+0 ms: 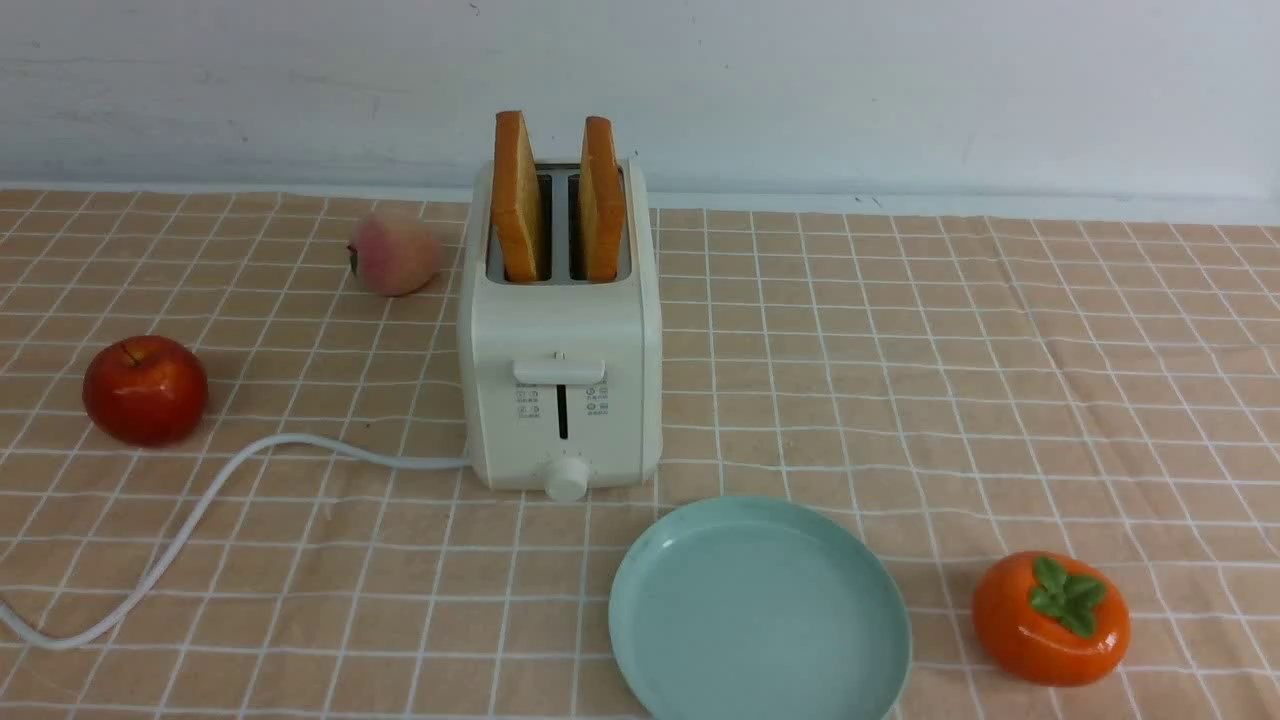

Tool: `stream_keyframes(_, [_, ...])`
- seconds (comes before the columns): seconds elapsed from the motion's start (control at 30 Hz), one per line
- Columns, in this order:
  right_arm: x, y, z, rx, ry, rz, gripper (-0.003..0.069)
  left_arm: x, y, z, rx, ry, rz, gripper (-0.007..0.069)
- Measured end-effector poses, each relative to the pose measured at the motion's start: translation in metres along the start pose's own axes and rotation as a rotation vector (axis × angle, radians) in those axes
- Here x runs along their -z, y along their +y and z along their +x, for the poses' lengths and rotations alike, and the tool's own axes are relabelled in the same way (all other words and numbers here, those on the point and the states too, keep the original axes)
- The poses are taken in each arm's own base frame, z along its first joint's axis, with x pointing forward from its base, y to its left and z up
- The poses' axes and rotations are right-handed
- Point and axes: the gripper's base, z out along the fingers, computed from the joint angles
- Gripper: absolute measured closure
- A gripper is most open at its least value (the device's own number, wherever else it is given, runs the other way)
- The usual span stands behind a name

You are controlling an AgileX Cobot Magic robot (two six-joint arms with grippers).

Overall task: Take toasted bread from bread machine on light coffee tablecloth place on plate.
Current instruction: 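Grasp the toast slice in the toaster and pull it up out of the slot with the right gripper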

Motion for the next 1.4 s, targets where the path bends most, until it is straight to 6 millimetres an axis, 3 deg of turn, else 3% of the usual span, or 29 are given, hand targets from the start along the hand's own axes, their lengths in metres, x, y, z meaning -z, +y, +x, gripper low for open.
stream_keyframes(1.03, [-0.001, 0.003, -0.003, -0.072, -0.044, -0.029, 0.0419, 0.001, -0.005, -0.01, 0.044, -0.108, 0.053, 0.0386])
stream_keyframes(1.33, [0.004, 0.003, -0.027, -0.147, -0.321, -0.053, 0.0419, 0.008, -0.012, -0.035, 0.047, -0.395, 0.143, 0.0386])
stream_keyframes(1.4, [0.008, 0.002, -0.037, -0.152, -0.437, -0.053, 0.0419, 0.015, -0.015, -0.047, 0.059, -0.543, 0.192, 0.0386])
